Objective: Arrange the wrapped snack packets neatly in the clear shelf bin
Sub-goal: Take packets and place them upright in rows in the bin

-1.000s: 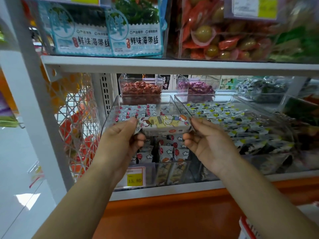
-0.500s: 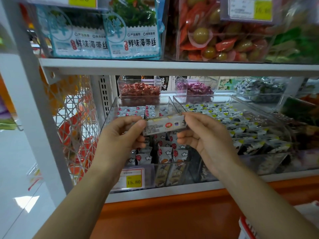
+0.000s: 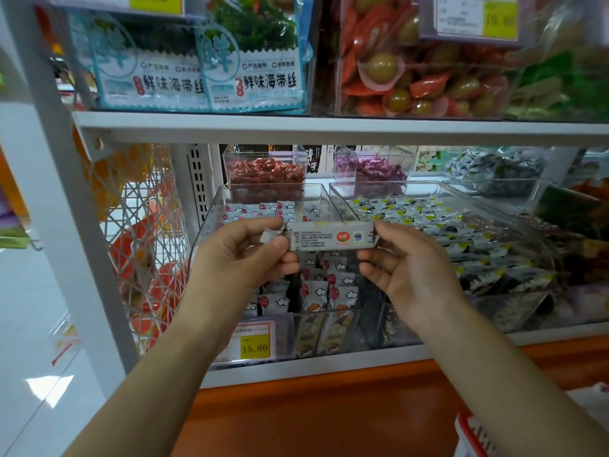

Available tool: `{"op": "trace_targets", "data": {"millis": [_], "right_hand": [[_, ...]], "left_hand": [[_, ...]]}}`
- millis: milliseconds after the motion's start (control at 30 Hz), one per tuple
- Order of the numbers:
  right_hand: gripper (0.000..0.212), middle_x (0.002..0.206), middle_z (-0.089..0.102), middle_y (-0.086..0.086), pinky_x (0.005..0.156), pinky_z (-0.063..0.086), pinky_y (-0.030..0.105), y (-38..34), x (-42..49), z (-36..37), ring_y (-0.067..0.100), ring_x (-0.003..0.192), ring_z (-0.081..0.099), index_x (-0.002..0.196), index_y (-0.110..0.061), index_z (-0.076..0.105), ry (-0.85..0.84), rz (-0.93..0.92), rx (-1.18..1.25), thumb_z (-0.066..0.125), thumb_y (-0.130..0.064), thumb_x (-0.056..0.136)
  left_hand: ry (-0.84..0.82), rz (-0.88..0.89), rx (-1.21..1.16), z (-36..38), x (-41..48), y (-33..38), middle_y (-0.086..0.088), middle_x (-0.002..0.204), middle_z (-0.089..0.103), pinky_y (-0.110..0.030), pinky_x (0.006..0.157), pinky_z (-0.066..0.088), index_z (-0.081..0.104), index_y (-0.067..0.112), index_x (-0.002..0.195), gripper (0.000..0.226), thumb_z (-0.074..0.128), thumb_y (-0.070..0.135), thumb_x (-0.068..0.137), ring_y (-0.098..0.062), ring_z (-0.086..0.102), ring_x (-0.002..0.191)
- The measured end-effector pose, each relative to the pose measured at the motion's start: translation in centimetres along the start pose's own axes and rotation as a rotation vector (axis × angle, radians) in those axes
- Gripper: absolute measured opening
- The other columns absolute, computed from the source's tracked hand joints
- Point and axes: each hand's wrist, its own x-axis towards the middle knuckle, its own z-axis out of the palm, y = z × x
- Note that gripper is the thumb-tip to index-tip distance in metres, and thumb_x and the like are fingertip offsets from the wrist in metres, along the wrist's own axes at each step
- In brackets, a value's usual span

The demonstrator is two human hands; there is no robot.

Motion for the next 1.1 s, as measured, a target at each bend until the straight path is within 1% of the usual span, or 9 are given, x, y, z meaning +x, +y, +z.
{"op": "trace_targets", "data": {"millis": [100,233,400,500,667,800,933,1033,1100], "right_hand": [[0.008,0.061,0.069,0.003,0.042,0.050,0.020,0.1,0.1,-0.2,0.011,0.048,0.062,0.083,-0.008,0.065,-0.015,0.042,0.047,0.059,-0.012,0.086],[0.010,0.063,0.069,0.006,0.042,0.049,0.019,0.3,0.2,-0.2,0.011,0.049,0.063,0.085,-0.005,0.066,-0.042,0.017,0.052,0.058,-0.011,0.086],[0.011,0.066,0.070,0.005,0.045,0.050,0.018,0.6,0.2,0.0,0.010,0.052,0.064,0.083,-0.006,0.067,-0.075,-0.074,-0.004,0.057,-0.008,0.087],[0.016,0.071,0.072,0.002,0.047,0.051,0.018,0.5,0.1,-0.3,0.011,0.059,0.066,0.081,-0.014,0.070,-0.089,-0.187,-0.134,0.057,-0.008,0.088],[0.029,0.099,0.068,-0.001,0.054,0.055,0.023,0.6,-0.1,-0.4,0.008,0.075,0.065,0.087,-0.026,0.072,-0.145,-0.373,-0.372,0.058,0.000,0.088],[0.045,0.111,0.062,0.001,0.064,0.058,0.028,1.0,0.0,-0.2,0.008,0.084,0.068,0.099,-0.024,0.069,-0.189,-0.368,-0.362,0.048,0.013,0.086],[0.038,0.106,0.067,0.005,0.073,0.057,0.030,1.3,0.1,-0.1,0.022,0.092,0.069,0.098,-0.014,0.073,-0.259,-0.322,-0.274,0.046,0.007,0.082],[0.035,0.102,0.069,0.002,0.077,0.056,0.032,1.4,0.2,-0.1,0.021,0.094,0.067,0.089,-0.026,0.076,-0.264,-0.320,-0.312,0.050,-0.010,0.073],[0.030,0.095,0.069,-0.008,0.081,0.056,0.036,1.5,0.2,-0.1,0.017,0.092,0.066,0.091,-0.030,0.075,-0.246,-0.342,-0.382,0.055,-0.010,0.079]], "left_hand": [[0.026,-0.002,-0.046,0.1,0.0,-0.1,-0.004,0.070,0.070,-0.019,0.065,0.055,0.069,0.012,0.082,0.011,0.058,0.012,0.083,-0.015,0.069,0.069],[0.066,-0.025,-0.117,-0.1,0.1,0.1,-0.004,0.066,0.067,-0.019,0.064,0.055,0.069,0.014,0.068,0.023,0.055,0.012,0.086,-0.014,0.067,0.066],[0.066,-0.105,-0.246,-0.3,0.1,0.1,-0.007,0.070,0.065,-0.019,0.061,0.055,0.064,0.006,0.076,0.018,0.051,0.009,0.089,-0.012,0.066,0.064],[0.049,-0.196,-0.358,-0.5,0.4,0.3,-0.004,0.069,0.065,-0.024,0.062,0.056,0.065,0.007,0.088,0.017,0.057,0.020,0.083,-0.016,0.068,0.066],[-0.017,-0.244,-0.258,-0.4,0.4,0.5,-0.007,0.077,0.071,-0.020,0.060,0.055,0.075,0.014,0.075,0.024,0.059,0.031,0.077,-0.016,0.070,0.071],[-0.052,-0.243,-0.229,-0.3,0.2,0.5,-0.008,0.087,0.073,-0.019,0.062,0.055,0.067,0.010,0.103,0.024,0.055,0.018,0.083,-0.019,0.071,0.078],[-0.041,-0.175,-0.153,-0.1,0.0,0.3,-0.009,0.096,0.071,-0.020,0.067,0.055,0.061,0.013,0.112,0.033,0.057,0.019,0.080,-0.020,0.071,0.087],[-0.032,-0.130,-0.146,-0.2,0.0,0.3,-0.004,0.095,0.073,-0.019,0.070,0.055,0.060,0.020,0.116,0.043,0.060,0.019,0.073,-0.018,0.070,0.091],[-0.060,-0.113,-0.152,-0.4,0.0,0.5,-0.001,0.094,0.073,-0.017,0.072,0.054,0.060,0.020,0.117,0.047,0.061,0.016,0.070,-0.016,0.070,0.091]]}}
